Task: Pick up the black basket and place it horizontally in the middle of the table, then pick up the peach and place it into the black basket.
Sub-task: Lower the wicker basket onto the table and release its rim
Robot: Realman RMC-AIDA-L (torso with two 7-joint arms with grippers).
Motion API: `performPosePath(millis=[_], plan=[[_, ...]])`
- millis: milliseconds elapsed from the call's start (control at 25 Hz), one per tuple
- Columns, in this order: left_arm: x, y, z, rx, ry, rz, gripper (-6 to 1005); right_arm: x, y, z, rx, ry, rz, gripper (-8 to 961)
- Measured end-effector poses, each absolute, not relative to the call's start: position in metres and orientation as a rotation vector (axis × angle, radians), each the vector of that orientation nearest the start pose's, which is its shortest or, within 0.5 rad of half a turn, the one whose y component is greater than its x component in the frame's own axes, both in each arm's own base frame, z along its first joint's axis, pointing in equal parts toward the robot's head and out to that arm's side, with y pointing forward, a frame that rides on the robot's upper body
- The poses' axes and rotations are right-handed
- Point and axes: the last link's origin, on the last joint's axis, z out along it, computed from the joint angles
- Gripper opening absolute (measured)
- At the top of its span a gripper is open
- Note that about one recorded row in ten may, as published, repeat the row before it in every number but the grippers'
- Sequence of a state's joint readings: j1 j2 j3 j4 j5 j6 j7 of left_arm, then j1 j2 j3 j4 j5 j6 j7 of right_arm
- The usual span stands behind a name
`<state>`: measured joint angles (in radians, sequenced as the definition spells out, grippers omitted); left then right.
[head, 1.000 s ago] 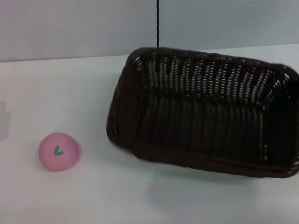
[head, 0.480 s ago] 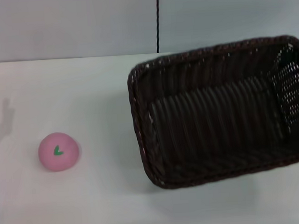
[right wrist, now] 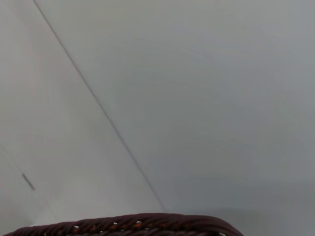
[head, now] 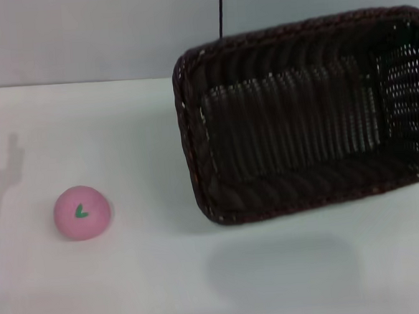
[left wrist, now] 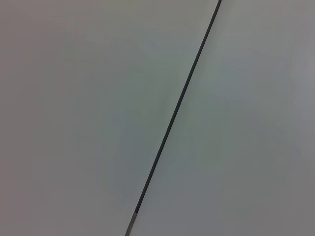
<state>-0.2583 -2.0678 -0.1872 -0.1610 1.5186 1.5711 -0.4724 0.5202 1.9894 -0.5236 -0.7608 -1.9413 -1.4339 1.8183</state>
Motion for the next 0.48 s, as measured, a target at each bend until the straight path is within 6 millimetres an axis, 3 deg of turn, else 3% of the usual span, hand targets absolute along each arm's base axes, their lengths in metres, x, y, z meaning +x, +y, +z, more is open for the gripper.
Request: performPosePath(millis=[480], plan=[[-0.356,0.249,0.017,-1.272,-0.712,-1.07,700,0.293,0.384,0.072,-2.179,0.978,0.863,195]])
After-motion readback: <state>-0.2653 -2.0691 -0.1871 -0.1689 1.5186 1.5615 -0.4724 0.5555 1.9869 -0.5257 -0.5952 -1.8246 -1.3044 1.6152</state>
